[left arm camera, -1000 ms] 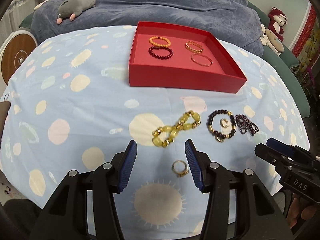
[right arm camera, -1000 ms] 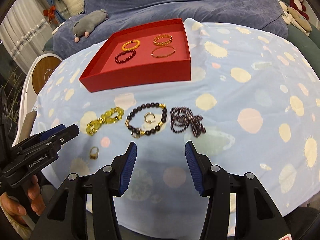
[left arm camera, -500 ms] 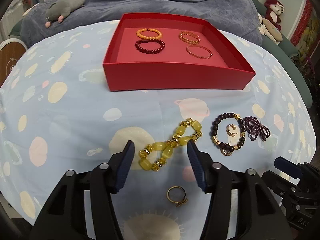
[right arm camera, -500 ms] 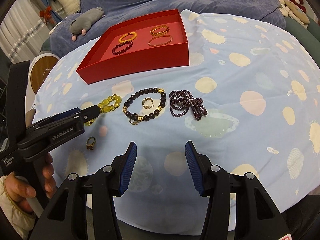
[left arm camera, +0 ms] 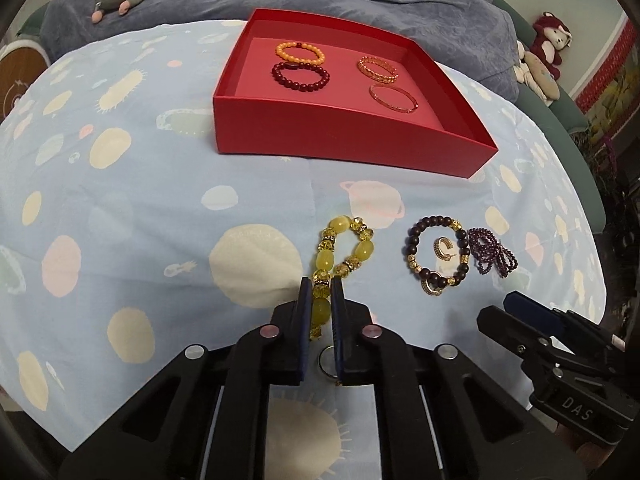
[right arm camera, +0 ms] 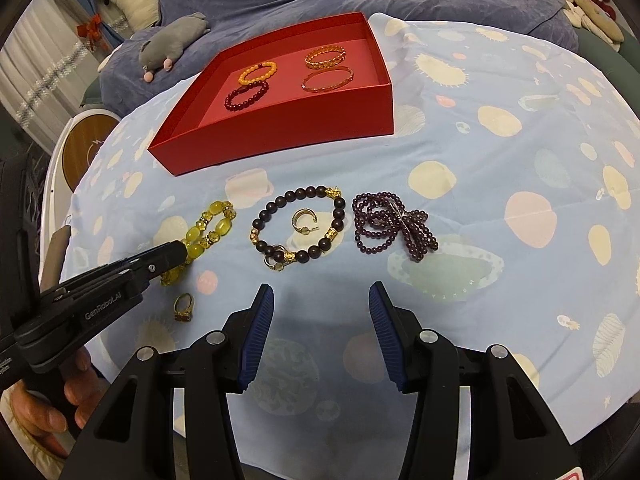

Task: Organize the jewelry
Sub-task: 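Grasp the yellow beaded bracelet with the left tool, then grasp the dark bead bracelet with the right tool while the left lifts the yellow bracelet, then carry both bracelets into the red box and open both tools, then withdraw both tools toward the gold ring and garnet strand bracelet, then grasp the gold ring with the left tool while the right grasps the garnet multi-strand bracelet, then carry the ring and garnet bracelet into the red box and open both tools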

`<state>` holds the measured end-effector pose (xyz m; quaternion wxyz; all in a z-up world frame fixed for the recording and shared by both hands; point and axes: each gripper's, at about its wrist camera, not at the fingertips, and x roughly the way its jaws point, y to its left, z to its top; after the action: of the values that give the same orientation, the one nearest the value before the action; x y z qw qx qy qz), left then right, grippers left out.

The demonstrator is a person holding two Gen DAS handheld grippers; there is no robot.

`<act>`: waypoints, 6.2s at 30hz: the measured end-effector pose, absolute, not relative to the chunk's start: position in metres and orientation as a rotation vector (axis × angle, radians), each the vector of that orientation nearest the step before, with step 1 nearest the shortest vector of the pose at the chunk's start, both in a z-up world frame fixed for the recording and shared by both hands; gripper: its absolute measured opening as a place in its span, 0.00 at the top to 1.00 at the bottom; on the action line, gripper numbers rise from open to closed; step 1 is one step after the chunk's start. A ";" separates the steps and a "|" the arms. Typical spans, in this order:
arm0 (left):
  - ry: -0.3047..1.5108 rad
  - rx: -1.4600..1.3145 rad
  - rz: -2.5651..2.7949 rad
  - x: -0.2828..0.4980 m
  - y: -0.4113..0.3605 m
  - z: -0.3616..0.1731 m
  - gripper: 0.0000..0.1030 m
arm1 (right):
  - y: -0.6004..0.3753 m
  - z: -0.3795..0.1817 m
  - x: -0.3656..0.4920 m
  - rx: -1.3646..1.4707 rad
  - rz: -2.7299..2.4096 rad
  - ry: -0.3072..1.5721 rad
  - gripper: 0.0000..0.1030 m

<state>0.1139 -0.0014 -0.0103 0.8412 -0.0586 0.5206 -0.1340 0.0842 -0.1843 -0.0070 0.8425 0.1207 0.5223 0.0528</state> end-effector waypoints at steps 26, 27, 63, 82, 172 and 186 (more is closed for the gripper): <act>1.123 -0.200 -0.262 0.118 0.011 -0.014 0.91 | -0.175 -0.025 0.123 0.181 0.051 1.112 0.84; 1.124 -0.200 -0.263 0.119 0.012 -0.014 0.91 | -0.176 -0.025 0.122 0.184 0.051 1.114 0.85; 0.931 -0.310 -0.502 0.199 -0.012 0.140 0.91 | -0.176 0.119 0.194 0.191 0.215 0.901 0.93; 1.089 -0.160 -0.240 0.265 0.014 0.005 0.91 | -0.190 0.000 0.258 0.263 0.126 1.112 0.93; 1.097 -0.036 -0.251 0.072 -0.016 -0.017 0.77 | -0.224 -0.005 0.085 0.255 0.046 1.063 0.96; 1.117 -0.120 -0.270 0.062 -0.005 -0.006 0.86 | -0.218 0.023 0.059 0.269 0.073 1.020 0.96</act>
<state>0.0620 -0.0047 -0.0059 0.8377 -0.0566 0.5279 -0.1276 0.0588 -0.2178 0.0228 0.8635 0.1285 0.4864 0.0350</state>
